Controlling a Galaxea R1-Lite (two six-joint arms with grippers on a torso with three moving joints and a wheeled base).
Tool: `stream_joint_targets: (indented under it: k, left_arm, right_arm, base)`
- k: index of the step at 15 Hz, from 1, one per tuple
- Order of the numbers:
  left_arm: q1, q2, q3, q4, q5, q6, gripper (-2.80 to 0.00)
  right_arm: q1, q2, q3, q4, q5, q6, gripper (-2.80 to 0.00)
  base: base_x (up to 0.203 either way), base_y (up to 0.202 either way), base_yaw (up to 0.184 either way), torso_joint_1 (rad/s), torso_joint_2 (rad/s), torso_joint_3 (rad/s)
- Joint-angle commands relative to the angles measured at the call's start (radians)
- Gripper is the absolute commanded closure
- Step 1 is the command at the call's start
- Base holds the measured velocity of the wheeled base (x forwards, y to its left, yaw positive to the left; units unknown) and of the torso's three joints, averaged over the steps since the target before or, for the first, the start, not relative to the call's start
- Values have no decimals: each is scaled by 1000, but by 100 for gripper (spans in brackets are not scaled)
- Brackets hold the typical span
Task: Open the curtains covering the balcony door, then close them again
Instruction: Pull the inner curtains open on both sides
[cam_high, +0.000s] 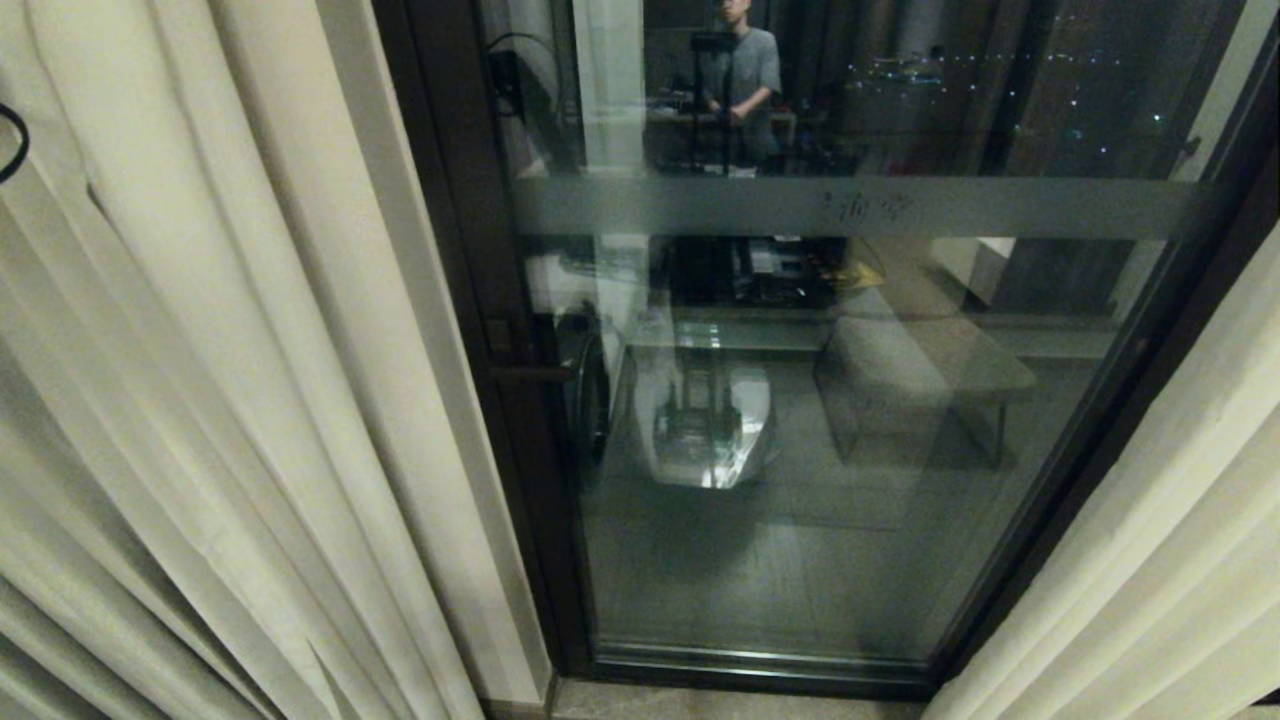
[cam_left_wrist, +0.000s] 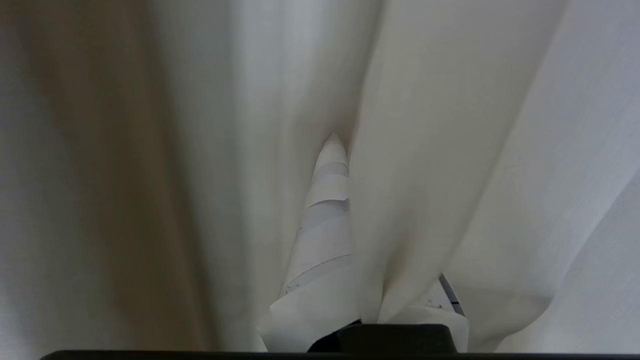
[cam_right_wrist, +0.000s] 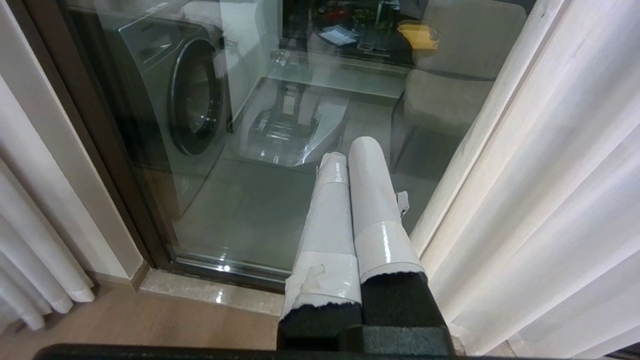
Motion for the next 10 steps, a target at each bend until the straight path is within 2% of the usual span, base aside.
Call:
stream_joint_targets:
  k: [1,5,10]
  left_arm:
    - [68,67,-36,-1,-19,-13,0]
    - [155,128,-70,-2,-65,-38,0]
    - [233,169,-72,-9,-67,-51,0]
  right_arm:
    - [1,2,0,0,1,-1,0]
    - [1,2,0,0,1,-1,0]
    - [1,2,0,0,1,-1,0]
  base:
    - [0,0,0,0,0,0]
    - [0,0,0,0,0,0]
    - [0,0,0,0,0,0]
